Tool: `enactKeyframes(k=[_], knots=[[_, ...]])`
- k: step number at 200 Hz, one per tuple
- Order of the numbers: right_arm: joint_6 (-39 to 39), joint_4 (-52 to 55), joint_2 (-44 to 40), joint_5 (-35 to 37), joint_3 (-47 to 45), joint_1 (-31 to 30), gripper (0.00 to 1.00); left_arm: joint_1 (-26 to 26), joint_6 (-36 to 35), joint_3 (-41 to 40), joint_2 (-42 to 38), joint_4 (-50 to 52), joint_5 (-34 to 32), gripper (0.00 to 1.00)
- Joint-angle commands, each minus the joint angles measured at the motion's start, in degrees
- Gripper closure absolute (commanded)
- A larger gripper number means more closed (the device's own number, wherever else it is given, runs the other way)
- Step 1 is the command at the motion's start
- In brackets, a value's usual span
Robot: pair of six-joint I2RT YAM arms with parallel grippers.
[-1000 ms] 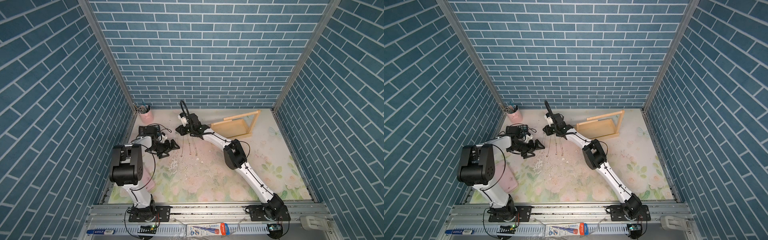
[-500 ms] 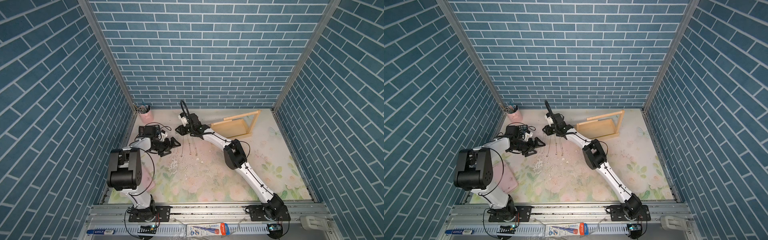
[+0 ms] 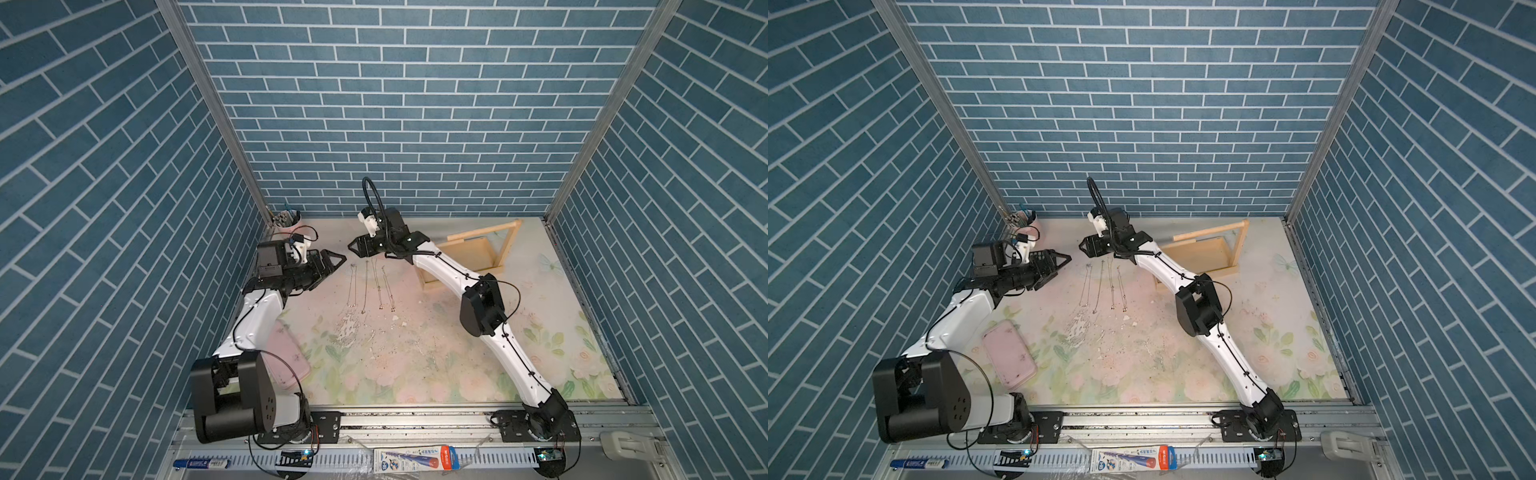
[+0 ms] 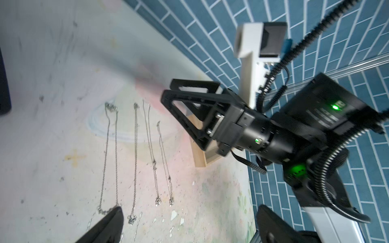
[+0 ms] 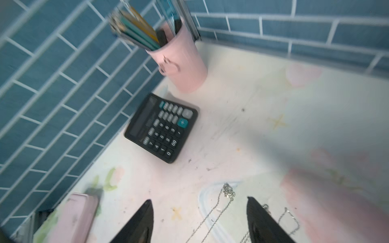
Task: Take the necklace off the jewelry display stand
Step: Reset both arms
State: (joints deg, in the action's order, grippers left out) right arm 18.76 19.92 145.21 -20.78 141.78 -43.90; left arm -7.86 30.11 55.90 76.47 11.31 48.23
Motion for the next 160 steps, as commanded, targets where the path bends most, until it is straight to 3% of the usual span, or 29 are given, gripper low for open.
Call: enactKeyframes(k=[1, 46, 68, 93, 127, 160], knots=[[-3.1, 2.8, -13.8, 3.6, -3.7, 3.3, 0.24, -0.1, 0.5, 5.2, -1.6, 0.6, -4.3, 0.01], [-3.5, 0.8, -38.1, 15.3, -26.5, 14.2, 0.08, 0.2, -6.0, 8.1, -5.4, 4.5, -21.1, 0.01], [-0.2, -2.6, -49.6, 22.0, -40.4, 23.3, 0.01, 0.4, -8.9, 4.6, -7.2, 2.9, -32.2, 0.01], [2.3, -4.4, -60.5, 32.0, -55.4, 33.3, 0.01, 0.5, -10.8, -1.4, -8.7, -2.0, -42.8, 0.01], [5.7, -6.0, -69.4, 40.6, -73.5, 42.7, 0.01, 0.5, -11.4, -13.1, -9.7, -13.0, -55.3, 0.01], [5.3, -14.2, -72.3, 49.2, -89.4, 45.3, 0.01, 0.5, -12.6, -22.8, -10.5, -23.3, -61.7, 0.01]])
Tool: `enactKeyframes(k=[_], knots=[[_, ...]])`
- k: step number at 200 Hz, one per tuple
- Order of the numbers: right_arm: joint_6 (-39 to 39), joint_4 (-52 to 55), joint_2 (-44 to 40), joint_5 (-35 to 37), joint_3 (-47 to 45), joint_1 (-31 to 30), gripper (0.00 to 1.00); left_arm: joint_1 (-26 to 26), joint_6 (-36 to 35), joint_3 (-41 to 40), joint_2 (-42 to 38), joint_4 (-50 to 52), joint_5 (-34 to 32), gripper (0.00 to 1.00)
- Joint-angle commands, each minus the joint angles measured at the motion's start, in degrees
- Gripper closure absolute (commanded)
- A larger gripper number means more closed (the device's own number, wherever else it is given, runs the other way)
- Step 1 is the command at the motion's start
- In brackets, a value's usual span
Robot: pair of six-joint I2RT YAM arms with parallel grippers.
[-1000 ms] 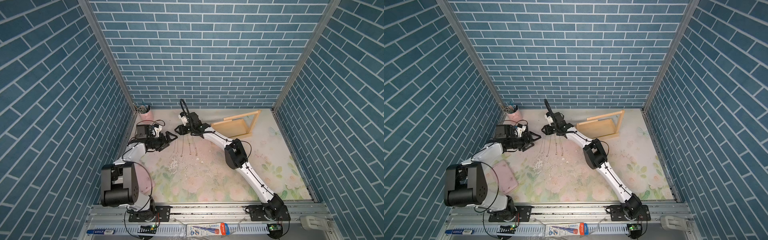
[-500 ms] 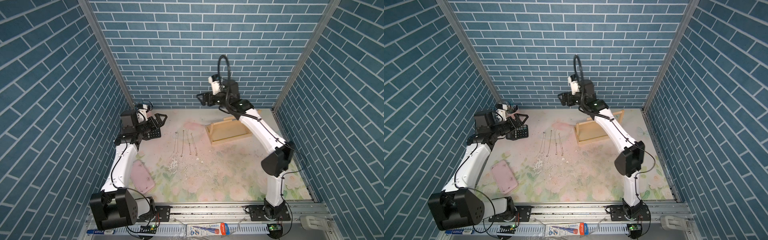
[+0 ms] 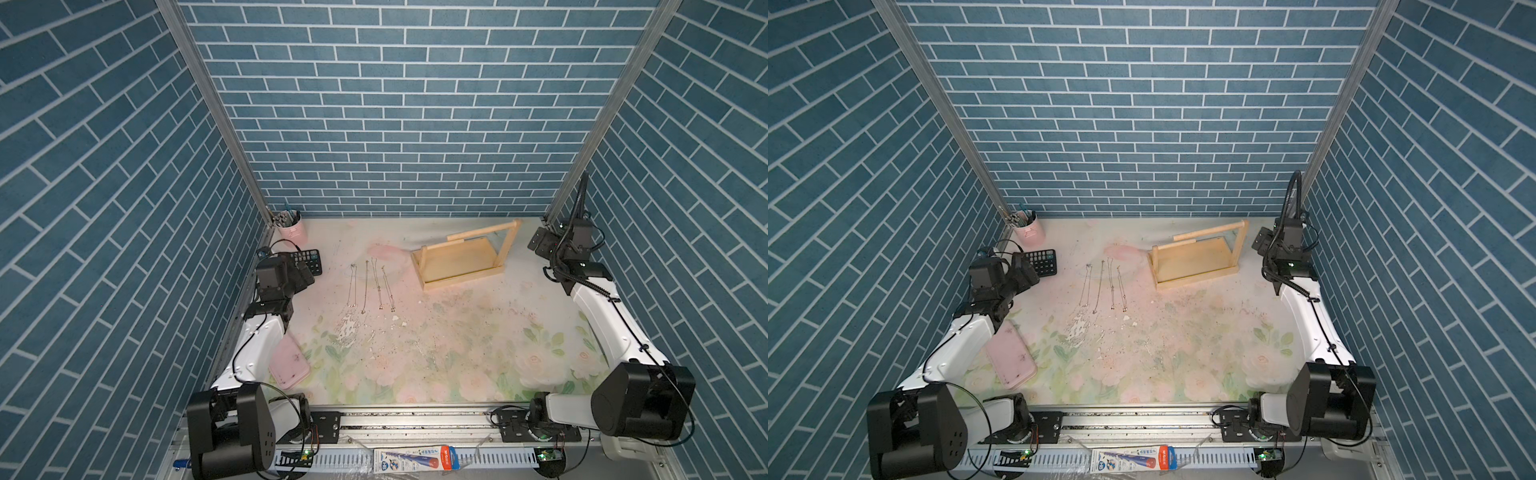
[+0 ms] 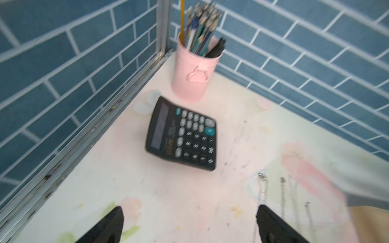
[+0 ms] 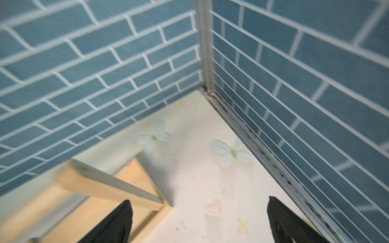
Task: Take the necklace off the jewelry display stand
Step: Reset both arms
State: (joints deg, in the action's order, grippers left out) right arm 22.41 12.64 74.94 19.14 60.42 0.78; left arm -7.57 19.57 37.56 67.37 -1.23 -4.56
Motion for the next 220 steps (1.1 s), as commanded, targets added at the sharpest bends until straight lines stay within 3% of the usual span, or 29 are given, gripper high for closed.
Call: enactKeyframes(k=[1, 63, 131, 174, 187, 220], knots=[[1.6, -7.4, -2.1, 9.5, -8.5, 0.6, 0.01, 0.2, -2.2, -4.5, -1.4, -11.1, -9.0, 0.01], [-2.1, -28.7, 0.4, 14.5, -28.1, 0.5, 0.01, 0.2, -4.3, -9.8, 6.4, -20.4, -12.8, 0.01], [-8.6, -52.9, -0.2, 10.7, -41.3, 0.4, 0.01, -0.2, -8.0, -11.6, 12.3, -30.2, -7.9, 0.01], [-11.4, -67.1, 5.8, 10.4, -44.5, 0.0, 0.01, 0.1, -9.5, -14.0, 12.4, -36.0, -5.6, 0.01], [-11.5, -64.7, 5.2, 10.6, -43.7, -0.8, 0.01, 0.4, -10.2, -15.2, 12.2, -38.0, -5.0, 0.01], [-15.4, -70.1, 6.5, 9.2, -45.2, -2.8, 0.01, 6.0, -17.5, -20.7, 14.5, -52.0, -3.7, 0.01]])
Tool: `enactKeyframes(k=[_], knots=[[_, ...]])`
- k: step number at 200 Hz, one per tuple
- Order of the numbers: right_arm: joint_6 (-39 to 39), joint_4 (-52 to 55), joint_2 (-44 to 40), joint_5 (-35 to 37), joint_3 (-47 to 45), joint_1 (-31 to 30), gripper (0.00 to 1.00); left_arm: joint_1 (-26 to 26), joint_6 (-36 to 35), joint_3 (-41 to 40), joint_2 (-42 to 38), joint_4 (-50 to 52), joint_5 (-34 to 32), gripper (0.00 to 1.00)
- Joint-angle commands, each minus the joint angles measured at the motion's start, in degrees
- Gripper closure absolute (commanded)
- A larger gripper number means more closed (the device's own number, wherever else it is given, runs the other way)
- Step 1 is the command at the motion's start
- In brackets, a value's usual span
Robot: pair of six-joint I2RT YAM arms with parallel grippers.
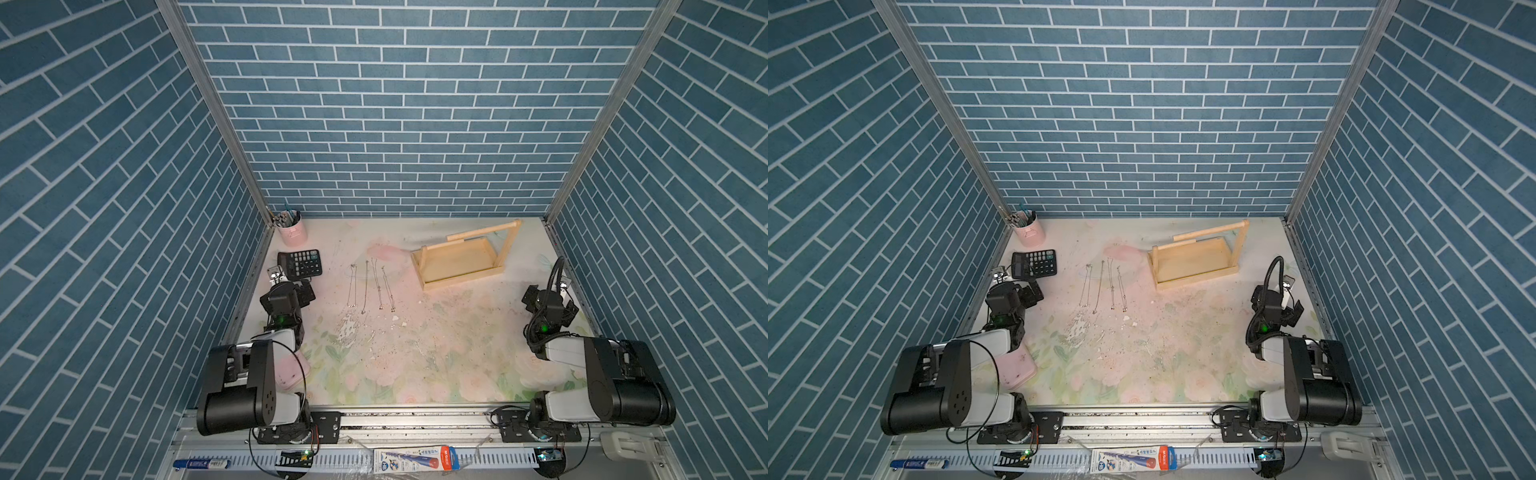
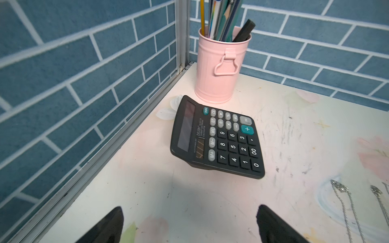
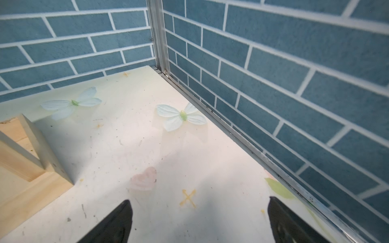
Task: Take the necklace off the jewelry display stand
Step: Reset both arms
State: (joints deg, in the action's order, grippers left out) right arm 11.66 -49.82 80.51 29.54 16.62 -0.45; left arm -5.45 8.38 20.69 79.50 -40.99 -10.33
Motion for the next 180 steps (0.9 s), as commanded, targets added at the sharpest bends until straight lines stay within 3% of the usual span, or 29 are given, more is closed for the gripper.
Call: enactKeyframes(k=[1, 16, 28, 41, 54, 90, 100, 107, 115, 123, 131, 139, 180], knots=[[-4.7, -7.7, 1.0, -1.3, -1.4, -1.7, 0.01, 4.1, -6.5, -4.2, 2.8, -13.1, 2.1, 0.01], [-8.3, -10.7, 2.8, -2.9, -1.6, -3.7, 0.01, 4.8, -8.0, -8.6, 10.0, -30.2, 2.0, 0.01], [-11.1, -11.3, 4.2, -3.8, -0.9, -5.4, 0.01, 4.8, -6.9, -6.8, 6.0, -20.6, 0.6, 0.01], [-11.3, -11.1, 4.2, -3.7, -0.8, -5.8, 0.01, 4.8, -8.2, -5.2, 8.3, -21.8, 3.2, 0.01], [-11.4, -11.0, 4.6, -4.0, -0.5, -5.7, 0.01, 4.9, -8.1, -3.0, 6.8, -14.9, 3.3, 0.01], [-8.1, -2.2, 5.2, -12.4, 3.4, -1.4, 0.01, 6.0, -9.2, -1.0, 7.7, -12.5, 2.2, 0.01], [-9.6, -11.2, 9.9, -12.3, 2.1, -1.3, 0.01, 6.3, -9.2, -0.4, 7.7, -11.6, 1.3, 0.01], [-8.2, -3.1, 6.6, -12.4, 3.0, -1.6, 0.01, 6.7, -9.4, -0.2, 7.8, -11.3, 0.3, 0.01], [-8.8, -7.9, 9.2, -13.0, 3.1, -1.0, 0.01, 6.8, -9.5, 0.0, 7.6, -10.9, 0.1, 0.01], [-7.8, -1.2, 7.3, -12.9, 4.5, -1.0, 0.01, 6.9, -9.5, 0.0, 7.8, -11.2, 0.0, 0.01], [-7.9, -4.7, 8.7, -13.6, 4.3, -0.3, 0.01, 6.9, -9.5, -0.1, 7.6, -10.9, 0.0, 0.01], [-7.0, -1.0, 7.4, -13.6, 4.9, -0.2, 0.01, 6.9, -9.5, -0.1, 7.7, -11.2, -0.1, 0.00], [-7.3, -2.9, 7.9, -13.7, 4.5, 0.1, 0.01, 7.0, -9.5, -0.2, 7.7, -11.2, 0.0, 0.01]])
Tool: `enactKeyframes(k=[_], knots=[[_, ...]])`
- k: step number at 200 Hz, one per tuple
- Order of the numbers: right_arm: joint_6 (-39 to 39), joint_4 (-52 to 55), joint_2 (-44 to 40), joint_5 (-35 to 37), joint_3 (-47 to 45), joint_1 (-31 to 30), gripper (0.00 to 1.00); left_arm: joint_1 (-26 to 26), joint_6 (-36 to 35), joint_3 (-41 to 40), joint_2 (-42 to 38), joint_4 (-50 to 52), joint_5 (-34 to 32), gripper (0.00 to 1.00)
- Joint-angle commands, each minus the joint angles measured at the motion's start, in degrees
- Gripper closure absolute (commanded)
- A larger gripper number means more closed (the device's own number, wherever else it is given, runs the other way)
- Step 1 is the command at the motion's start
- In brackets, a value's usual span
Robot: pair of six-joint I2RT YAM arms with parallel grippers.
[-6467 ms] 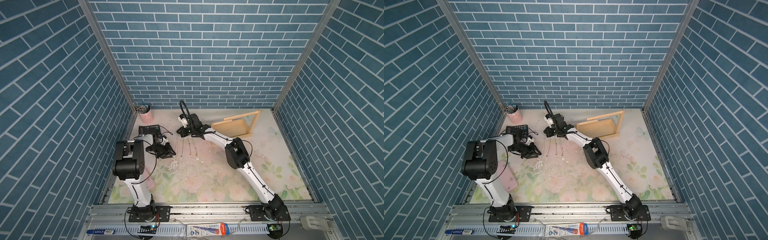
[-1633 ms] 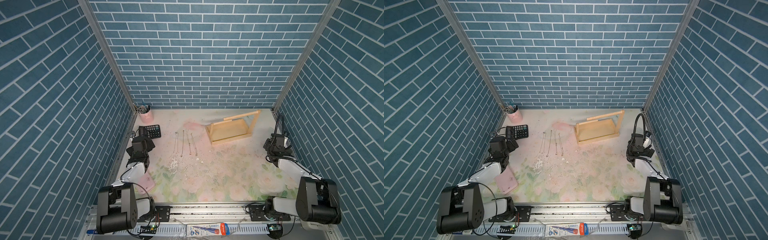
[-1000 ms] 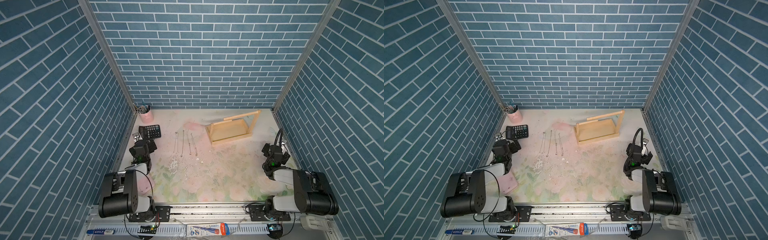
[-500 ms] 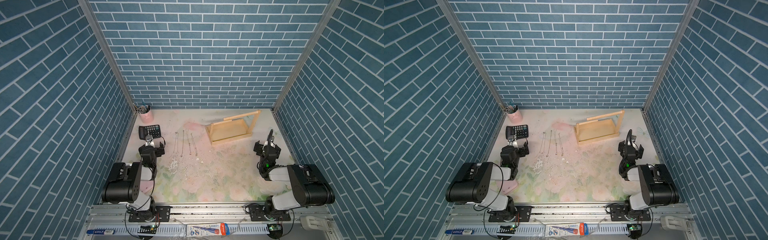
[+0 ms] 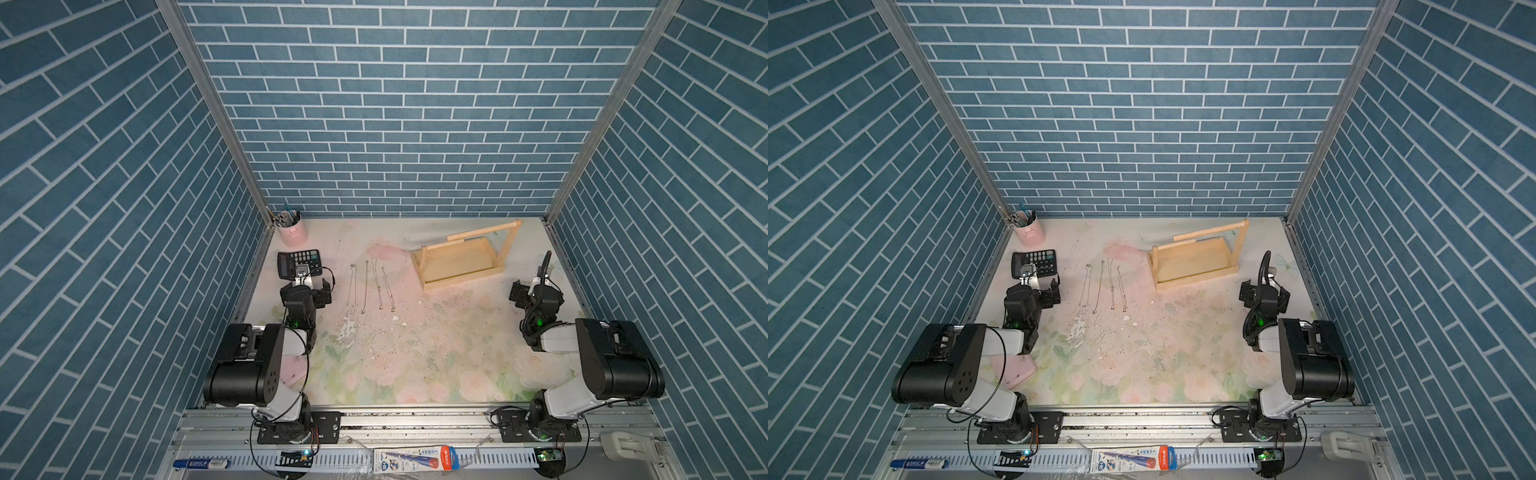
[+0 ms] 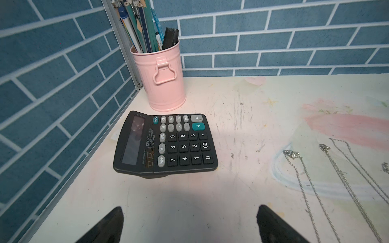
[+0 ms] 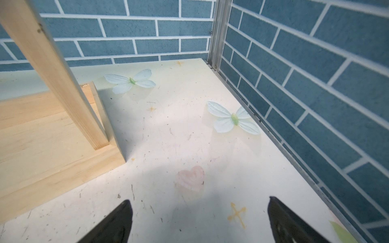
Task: Take the necklace off the jewelry display stand
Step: Reset both arms
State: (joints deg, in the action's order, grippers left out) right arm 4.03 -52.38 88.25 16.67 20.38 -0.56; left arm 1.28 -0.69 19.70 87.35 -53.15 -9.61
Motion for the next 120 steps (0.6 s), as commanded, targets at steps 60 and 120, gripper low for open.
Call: enactKeyframes(k=[60, 120], knots=[[0.6, 0.0, 0.1, -0.9, 0.8, 0.2, 0.01, 0.3, -0.5, 0.8, -0.2, 1.0, -0.9, 0.01], [0.4, 0.0, 0.1, -0.9, 0.8, 0.3, 0.01, 0.3, -0.5, 0.8, -0.1, 1.0, -0.9, 0.01]])
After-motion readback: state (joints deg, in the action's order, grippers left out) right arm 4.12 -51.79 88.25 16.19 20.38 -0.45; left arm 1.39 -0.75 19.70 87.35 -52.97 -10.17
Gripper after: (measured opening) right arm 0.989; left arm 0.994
